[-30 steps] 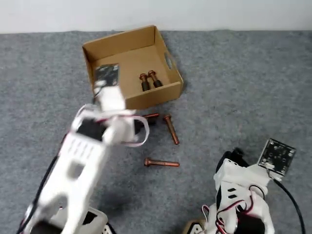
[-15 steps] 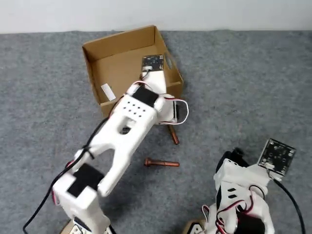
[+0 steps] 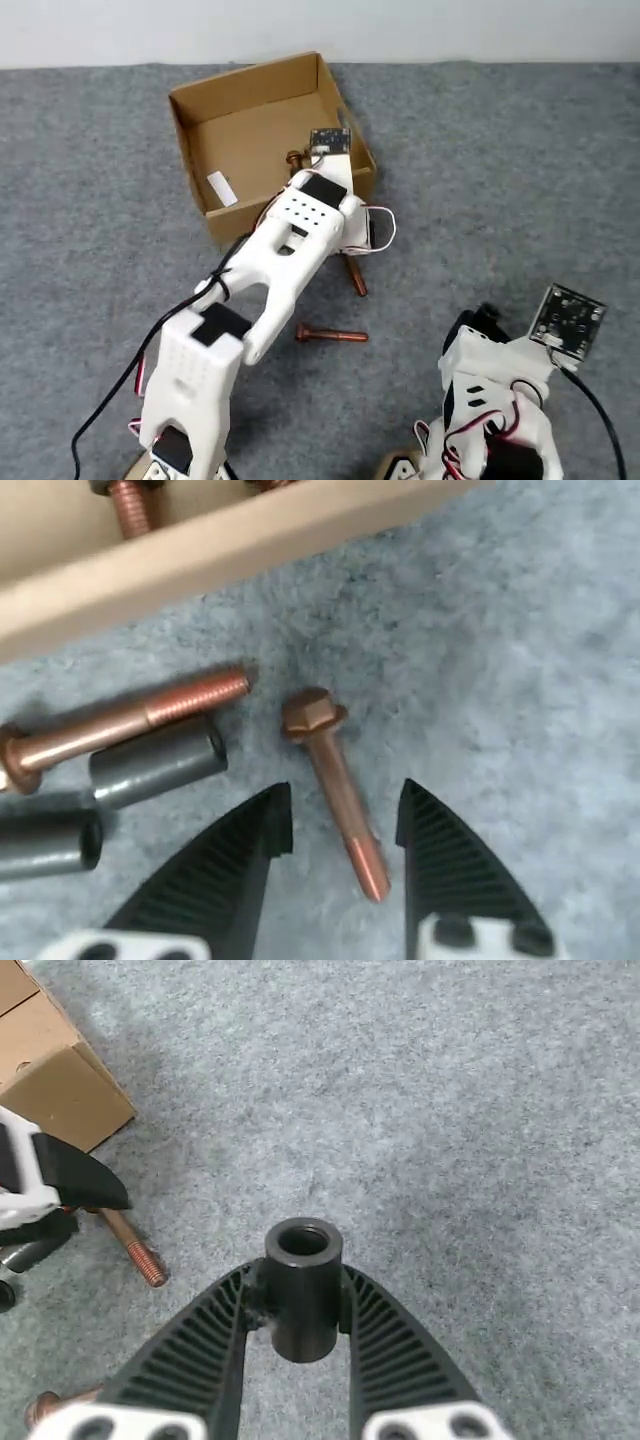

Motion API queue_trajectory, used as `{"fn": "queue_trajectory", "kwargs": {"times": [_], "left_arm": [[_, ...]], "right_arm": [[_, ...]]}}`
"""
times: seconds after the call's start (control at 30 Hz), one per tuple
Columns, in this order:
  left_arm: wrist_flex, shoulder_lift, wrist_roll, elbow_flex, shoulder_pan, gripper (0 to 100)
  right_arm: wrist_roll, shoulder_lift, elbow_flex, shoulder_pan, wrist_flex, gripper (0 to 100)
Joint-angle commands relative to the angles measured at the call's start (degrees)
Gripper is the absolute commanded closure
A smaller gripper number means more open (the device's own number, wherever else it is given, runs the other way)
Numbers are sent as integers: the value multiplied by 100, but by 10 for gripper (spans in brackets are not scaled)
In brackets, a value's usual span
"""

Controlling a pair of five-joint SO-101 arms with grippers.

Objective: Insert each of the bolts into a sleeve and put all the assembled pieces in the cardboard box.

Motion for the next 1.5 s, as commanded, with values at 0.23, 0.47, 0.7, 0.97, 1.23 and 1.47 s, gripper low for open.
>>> {"fn": "queue_trajectory", "kwargs": {"times": [0.23,0.47,0.7,0.97,1.23,1.47], "left_arm": [[176,941,246,-1130,-123,983],[1231,1020,237,-1991,-237,996],[2760,712,536,-3152,26,996],[2743,-1204,141,-2967,571,996],[2664,-3429,-79,-954,1187,996],[2189,-5451,-88,1349,1143,996]], "right_arm": [[26,-31,-26,48,-163,991],[26,-31,-26,40,-163,991],[26,-31,-26,-347,-154,991],[44,-40,-88,-558,-84,991],[53,-40,-193,-1666,22,991],[53,-40,-193,-2440,13,991]]}}
